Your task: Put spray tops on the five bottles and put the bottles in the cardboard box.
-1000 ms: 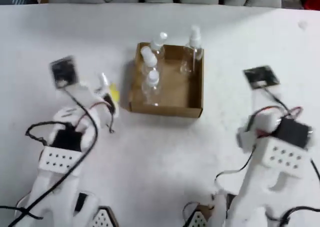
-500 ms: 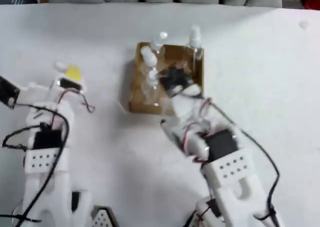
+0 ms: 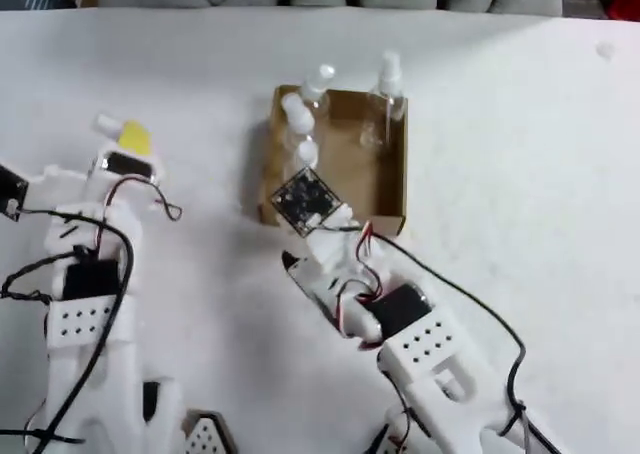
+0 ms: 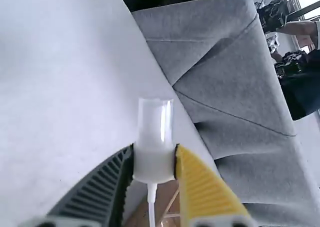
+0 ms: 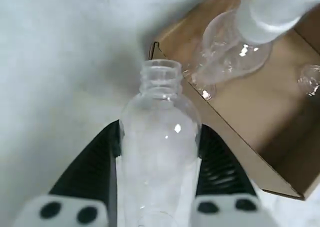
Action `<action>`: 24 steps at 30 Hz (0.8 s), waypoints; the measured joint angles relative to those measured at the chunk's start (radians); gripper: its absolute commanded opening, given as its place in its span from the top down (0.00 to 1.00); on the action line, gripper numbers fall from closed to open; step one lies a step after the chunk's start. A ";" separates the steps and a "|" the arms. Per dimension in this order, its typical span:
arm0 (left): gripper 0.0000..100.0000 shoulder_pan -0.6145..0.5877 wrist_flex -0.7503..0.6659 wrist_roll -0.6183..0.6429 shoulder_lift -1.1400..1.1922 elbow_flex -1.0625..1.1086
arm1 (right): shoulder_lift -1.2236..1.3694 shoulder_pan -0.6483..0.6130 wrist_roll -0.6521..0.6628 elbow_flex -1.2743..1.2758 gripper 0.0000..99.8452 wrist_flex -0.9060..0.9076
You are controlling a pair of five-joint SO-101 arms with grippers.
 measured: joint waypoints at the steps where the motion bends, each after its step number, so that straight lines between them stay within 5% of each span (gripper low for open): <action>1: 0.98 0.000 0.000 0.000 0.000 0.000 | 0.000 -0.006 0.000 0.008 0.98 -0.012; 10: 0.98 0.000 0.000 0.000 -0.011 0.000 | 0.000 -0.106 0.055 0.040 0.98 -0.026; 17: 0.98 0.032 0.091 -0.048 -0.238 0.037 | -0.009 -0.106 0.063 0.055 0.98 -0.026; 24: 0.98 0.049 0.091 -0.080 -0.333 0.066 | -0.241 -0.114 0.064 0.199 0.98 -0.026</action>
